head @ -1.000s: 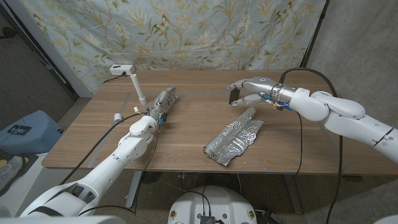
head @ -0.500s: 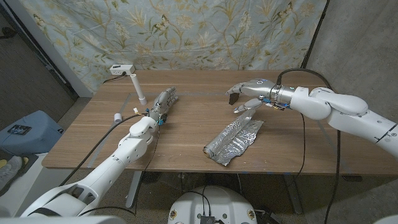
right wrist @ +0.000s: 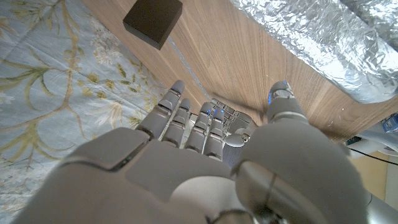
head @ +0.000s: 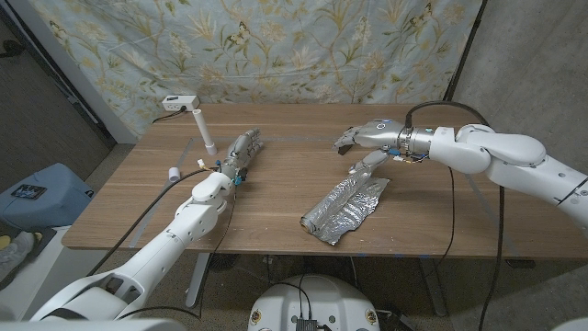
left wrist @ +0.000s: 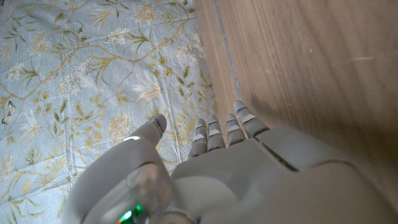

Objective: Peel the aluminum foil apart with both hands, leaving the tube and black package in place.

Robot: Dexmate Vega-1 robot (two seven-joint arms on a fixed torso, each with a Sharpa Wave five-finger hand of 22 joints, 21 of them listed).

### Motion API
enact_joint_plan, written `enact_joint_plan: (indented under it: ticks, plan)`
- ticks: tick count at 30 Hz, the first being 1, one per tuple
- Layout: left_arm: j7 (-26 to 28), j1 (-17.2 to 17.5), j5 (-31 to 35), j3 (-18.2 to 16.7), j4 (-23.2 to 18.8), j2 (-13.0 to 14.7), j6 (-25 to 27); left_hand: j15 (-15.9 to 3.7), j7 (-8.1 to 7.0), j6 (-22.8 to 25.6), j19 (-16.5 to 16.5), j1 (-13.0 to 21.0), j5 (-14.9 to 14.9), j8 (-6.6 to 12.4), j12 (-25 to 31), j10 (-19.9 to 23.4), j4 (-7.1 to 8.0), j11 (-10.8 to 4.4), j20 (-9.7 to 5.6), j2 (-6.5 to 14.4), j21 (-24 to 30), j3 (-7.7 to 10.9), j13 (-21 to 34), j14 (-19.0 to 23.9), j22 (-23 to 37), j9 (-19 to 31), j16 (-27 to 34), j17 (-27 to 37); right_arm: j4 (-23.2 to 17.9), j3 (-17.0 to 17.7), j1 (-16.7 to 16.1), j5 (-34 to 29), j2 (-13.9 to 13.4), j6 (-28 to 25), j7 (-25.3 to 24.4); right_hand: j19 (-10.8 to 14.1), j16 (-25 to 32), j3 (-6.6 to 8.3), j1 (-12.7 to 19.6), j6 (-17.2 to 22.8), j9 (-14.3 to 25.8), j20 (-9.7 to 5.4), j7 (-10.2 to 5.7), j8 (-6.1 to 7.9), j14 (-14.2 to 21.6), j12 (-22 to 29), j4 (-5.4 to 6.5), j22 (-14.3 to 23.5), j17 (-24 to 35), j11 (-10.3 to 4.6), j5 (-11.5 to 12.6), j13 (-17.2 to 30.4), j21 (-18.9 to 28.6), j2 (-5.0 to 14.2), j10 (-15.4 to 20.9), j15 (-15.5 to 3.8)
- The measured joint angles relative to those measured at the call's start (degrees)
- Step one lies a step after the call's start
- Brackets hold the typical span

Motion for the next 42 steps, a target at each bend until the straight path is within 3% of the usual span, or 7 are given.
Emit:
enact_joint_plan:
  ticks: [19, 34, 42]
  plan:
    - [0.2, -0.5, 0.2, 0.3, -0.4, -0.1, 0.8, 0.0, -0.2, 0.2, 0.0, 0.0, 0.0, 0.0, 0.0, 0.0, 0.0, 0.0, 0.0, 0.0, 0.0, 0.0, 0.0, 0.0, 0.0, 0.0, 0.0, 0.0, 2.4, -2.7, 4.2, -3.6, 2.4, 3.9, 4.2, -1.6, -0.2, 0.37, 1.5, -0.1, 0.0, 0.21, -0.7, 0.0, -1.9, 0.0, 0.03, 0.0, 0.3, -0.72, 0.4, 0.0, -0.4, -0.45, 0.1, 0.07]
    - [-0.9, -3.3, 0.4, 1.0, 2.5, -1.1, 1.5, 0.0, -0.2, 0.2, 0.0, 0.0, 0.0, 0.0, 0.0, 0.0, 0.01, 0.0, 0.0, 0.0, -0.4, 0.0, 0.0, 0.0, 0.0, 0.0, 0.0, 0.0, 3.9, -4.8, 7.6, -5.7, 4.1, 6.3, 7.6, -2.4, -0.4, 0.77, 1.8, 0.2, 0.0, 0.94, -0.94, 0.0, -2.5, 0.0, -0.05, 0.0, 0.5, -1.08, 0.8, 0.0, -0.4, -0.75, -0.2, 0.06]
    - [-1.5, -5.2, 0.7, 1.3, 5.2, -2.2, 1.5, 0.0, -0.2, 0.2, 0.0, 0.0, 0.0, 0.0, 0.0, 0.0, 0.01, 0.0, 0.0, 0.0, -0.4, 0.0, 0.0, 0.0, 0.0, 0.0, 0.0, 0.0, 4.1, -5.3, 8.4, -6.3, 4.3, 6.7, 9.4, -2.7, -0.4, 0.77, 2.0, 0.5, 0.0, 0.61, -1.31, 0.0, -2.5, 0.0, -0.05, 0.0, 0.5, -1.55, 1.0, 0.0, -0.4, -0.99, 0.3, 0.06]
